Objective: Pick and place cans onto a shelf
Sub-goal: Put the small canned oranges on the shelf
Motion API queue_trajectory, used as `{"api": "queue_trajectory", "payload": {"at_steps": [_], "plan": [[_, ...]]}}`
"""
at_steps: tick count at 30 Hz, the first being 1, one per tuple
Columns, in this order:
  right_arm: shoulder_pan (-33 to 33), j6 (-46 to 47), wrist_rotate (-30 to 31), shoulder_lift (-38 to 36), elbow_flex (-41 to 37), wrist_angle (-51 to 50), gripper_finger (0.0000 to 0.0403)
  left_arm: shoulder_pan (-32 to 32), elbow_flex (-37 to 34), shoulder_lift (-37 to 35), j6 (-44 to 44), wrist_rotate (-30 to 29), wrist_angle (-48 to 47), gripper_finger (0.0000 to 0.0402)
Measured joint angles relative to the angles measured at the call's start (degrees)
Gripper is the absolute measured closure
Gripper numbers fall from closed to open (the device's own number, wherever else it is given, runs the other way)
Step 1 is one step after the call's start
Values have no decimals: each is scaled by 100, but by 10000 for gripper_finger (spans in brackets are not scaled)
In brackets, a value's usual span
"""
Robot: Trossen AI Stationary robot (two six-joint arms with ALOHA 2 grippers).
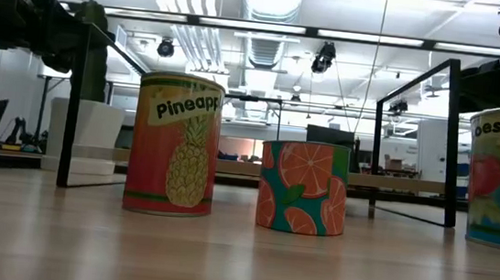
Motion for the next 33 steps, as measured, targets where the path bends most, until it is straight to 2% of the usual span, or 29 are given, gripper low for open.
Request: {"api": "queue_trajectory", "payload": {"at_steps": [20, 25, 33], "plan": [[1, 54, 4, -1, -7, 100, 390, 1, 1, 1, 0, 0, 0, 402], [-1, 1219, 8, 0, -41, 905, 390, 0, 0, 0, -1, -2, 1, 402], [1, 1429, 3, 0, -22, 2125, 390, 2, 2, 1, 0, -2, 1, 402]]}}
